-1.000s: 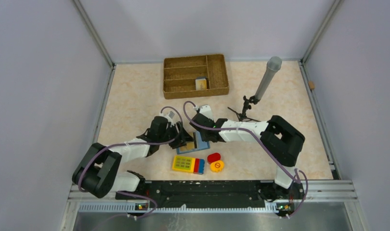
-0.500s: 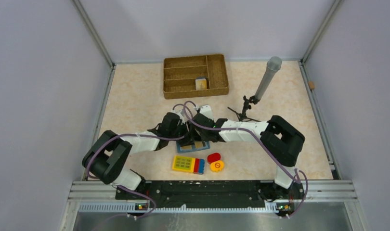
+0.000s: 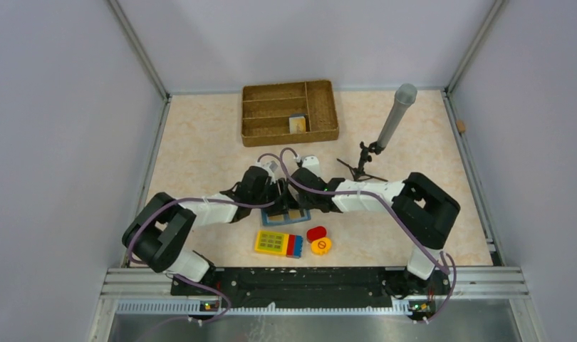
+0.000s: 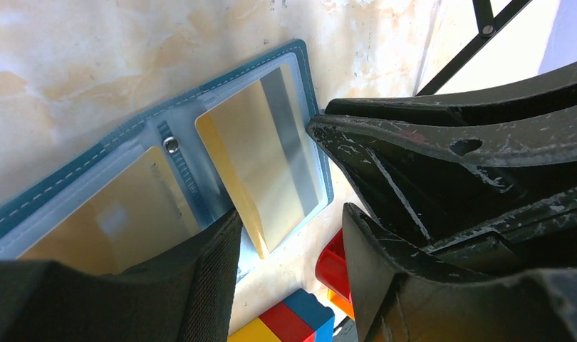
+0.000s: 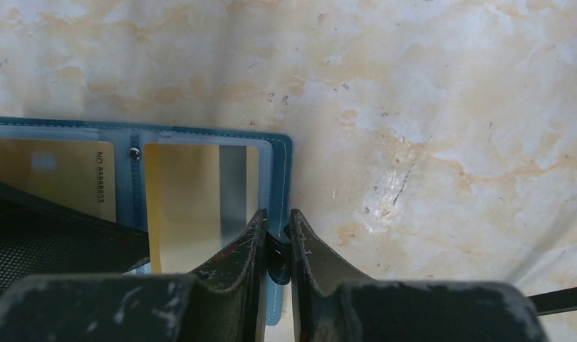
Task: Put the credit cards into the card holder
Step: Insert the credit card into the card holder.
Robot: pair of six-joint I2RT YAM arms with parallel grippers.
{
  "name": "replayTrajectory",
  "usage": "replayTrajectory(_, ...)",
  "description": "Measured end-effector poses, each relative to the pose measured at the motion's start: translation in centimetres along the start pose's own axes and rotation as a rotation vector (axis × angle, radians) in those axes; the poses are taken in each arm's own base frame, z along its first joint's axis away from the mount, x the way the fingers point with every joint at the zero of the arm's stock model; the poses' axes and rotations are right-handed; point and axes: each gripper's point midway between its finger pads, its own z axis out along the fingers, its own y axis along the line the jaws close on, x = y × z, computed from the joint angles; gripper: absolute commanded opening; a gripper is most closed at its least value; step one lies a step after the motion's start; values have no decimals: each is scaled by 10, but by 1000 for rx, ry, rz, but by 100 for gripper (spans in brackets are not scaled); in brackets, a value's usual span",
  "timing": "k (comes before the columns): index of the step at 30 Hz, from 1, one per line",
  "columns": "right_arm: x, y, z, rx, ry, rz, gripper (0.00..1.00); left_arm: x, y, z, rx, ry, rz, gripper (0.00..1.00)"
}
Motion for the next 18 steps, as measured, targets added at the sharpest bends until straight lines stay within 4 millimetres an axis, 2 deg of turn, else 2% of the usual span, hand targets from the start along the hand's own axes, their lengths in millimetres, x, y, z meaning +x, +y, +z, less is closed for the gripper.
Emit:
replayTrajectory(6, 0, -2, 0, -39, -1, 44, 0, -1, -4, 4, -25, 18, 31, 59)
replayTrajectory(10, 2, -4, -2, -65, 5, 69, 0, -2, -5, 3, -52, 15, 57, 69)
replayTrajectory(15, 10, -10, -9, -101, 37, 91, 0, -2, -4, -16, -101, 1, 94, 80)
replayTrajectory(18, 17, -17, -12, -110, 65, 101, 8, -7, -8, -34, -124, -27, 114, 83)
